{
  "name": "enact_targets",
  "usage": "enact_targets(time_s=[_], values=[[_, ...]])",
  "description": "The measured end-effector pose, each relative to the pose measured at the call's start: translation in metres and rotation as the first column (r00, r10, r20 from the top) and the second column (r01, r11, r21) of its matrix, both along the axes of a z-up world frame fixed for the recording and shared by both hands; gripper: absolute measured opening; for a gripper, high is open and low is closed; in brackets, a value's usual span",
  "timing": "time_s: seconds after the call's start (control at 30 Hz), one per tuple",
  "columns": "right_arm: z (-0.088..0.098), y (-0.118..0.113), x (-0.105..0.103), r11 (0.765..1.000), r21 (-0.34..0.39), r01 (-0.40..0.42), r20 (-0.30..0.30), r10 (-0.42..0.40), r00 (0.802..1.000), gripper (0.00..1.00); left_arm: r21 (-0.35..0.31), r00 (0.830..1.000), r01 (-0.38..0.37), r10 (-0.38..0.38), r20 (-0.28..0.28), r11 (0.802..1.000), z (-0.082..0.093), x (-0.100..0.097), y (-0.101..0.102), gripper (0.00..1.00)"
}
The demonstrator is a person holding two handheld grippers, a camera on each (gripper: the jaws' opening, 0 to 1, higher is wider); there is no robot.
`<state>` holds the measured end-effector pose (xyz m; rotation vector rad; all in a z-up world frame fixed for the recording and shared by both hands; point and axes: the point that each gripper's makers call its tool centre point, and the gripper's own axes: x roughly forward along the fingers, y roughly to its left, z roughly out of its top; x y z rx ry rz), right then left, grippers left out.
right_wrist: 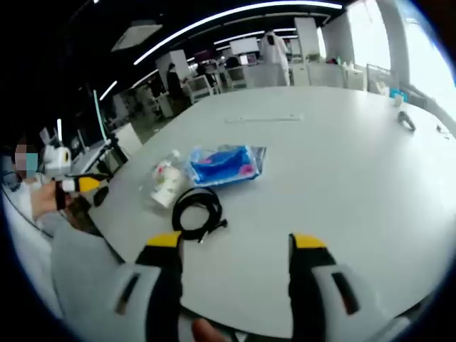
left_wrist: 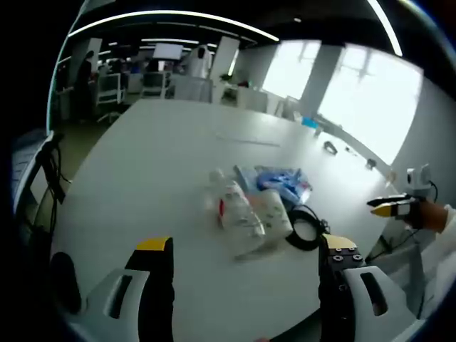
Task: Arrange the tabletop items into an orderly group along one side of the table until the central work area is clear of visible clutter.
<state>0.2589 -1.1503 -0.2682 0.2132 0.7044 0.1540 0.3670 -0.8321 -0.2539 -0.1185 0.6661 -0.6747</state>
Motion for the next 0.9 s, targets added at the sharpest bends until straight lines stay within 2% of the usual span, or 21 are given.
enact_targets(time_s=[0.9], values=[[-0.0017,-0.0006,0.0001,1.0,-0.005,-0.003,-0.012,0.003,1.0,0.56,-0.01,1.0,-0.003,0.003,-0.025,1.0,-0.0047,0.0015,-0.0016,0.8]])
